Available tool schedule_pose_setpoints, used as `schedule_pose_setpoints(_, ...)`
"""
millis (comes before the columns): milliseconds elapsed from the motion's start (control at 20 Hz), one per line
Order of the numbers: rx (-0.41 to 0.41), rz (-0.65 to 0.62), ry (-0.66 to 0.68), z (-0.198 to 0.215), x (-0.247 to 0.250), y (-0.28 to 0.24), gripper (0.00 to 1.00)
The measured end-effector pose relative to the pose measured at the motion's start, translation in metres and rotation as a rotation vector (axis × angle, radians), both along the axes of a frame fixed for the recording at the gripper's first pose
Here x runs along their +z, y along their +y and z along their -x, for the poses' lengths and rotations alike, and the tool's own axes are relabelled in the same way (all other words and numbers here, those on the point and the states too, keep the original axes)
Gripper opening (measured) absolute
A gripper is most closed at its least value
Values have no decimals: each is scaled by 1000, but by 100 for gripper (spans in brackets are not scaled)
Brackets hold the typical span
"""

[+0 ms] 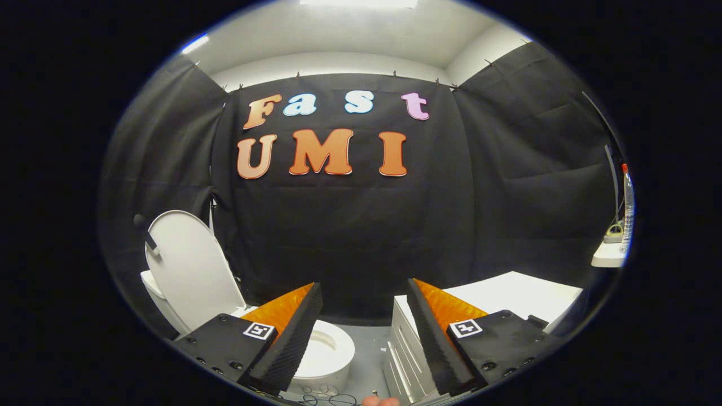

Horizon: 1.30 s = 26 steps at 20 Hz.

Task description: Open the toilet lid.

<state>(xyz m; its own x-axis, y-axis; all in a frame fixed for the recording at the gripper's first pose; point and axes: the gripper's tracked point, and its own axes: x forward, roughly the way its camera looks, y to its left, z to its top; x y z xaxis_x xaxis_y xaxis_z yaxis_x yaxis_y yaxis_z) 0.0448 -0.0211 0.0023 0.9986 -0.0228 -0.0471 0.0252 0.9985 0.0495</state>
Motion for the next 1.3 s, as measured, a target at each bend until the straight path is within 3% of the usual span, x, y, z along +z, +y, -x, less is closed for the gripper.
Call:
schedule_pose_setpoints(300, -93, 24, -24, 10, -23, -27, 97)
schedule_pose_setpoints(550, -118, 20, 8, 18, -44, -31, 97)
schedule_pose_setpoints(1300, -109, 68, 34, 18, -65, -26, 97)
